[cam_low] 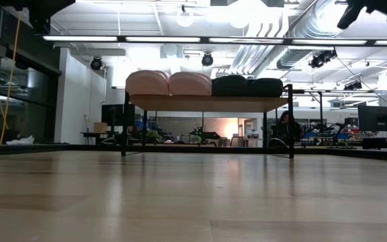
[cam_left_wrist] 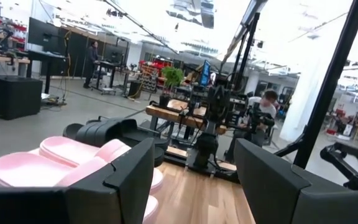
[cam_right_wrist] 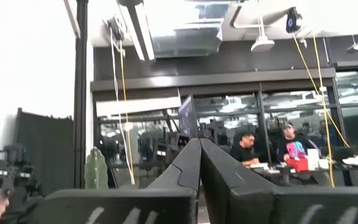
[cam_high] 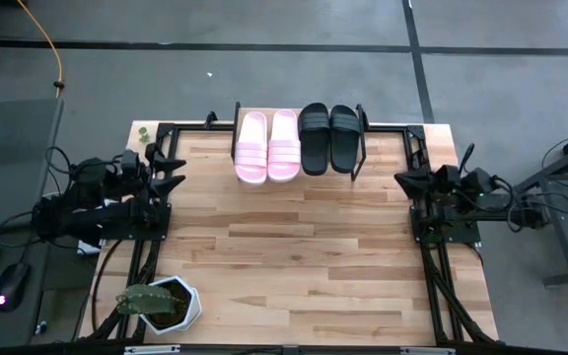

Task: Pick and place slides into the shelf
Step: Return to Home Position

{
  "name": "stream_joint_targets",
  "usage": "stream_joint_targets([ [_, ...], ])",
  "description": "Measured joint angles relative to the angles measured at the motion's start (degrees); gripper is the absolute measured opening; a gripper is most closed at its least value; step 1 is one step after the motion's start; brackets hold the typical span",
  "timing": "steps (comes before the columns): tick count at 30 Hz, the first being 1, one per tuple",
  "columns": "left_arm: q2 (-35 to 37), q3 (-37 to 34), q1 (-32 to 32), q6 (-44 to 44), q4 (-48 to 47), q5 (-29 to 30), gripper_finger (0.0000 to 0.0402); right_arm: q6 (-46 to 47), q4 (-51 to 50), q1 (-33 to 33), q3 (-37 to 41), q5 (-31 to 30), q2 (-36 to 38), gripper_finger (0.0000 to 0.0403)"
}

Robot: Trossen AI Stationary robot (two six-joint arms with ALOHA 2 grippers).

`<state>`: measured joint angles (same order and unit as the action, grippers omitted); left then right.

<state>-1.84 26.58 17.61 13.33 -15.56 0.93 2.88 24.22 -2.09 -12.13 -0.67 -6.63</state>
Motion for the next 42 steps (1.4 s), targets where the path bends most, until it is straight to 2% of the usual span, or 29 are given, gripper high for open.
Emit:
stream_joint_targets([
  [7,1.5,-5.0,0.0,1.1,3.8,-0.1,0.0211,1.3,13.3,0.0,8.8,0.2,0.0,0.0000],
  [10,1.5,-6.9,0.0,1.6,4.7,-0.3,0.0211,2.0,15.9,0.0,11.3,0.1,0.0,0.0000],
  [25,1.5,-19.1,0.0,5.0,19.3,-0.5,0.0211,3.1,13.8,0.0,11.6,0.2,0.0,0.0000],
  [42,1.4,-26.1,0.0,8.1,25.4,-0.4,0.0211,3.3,11.7,0.0,11.6,0.2,0.0,0.0000],
])
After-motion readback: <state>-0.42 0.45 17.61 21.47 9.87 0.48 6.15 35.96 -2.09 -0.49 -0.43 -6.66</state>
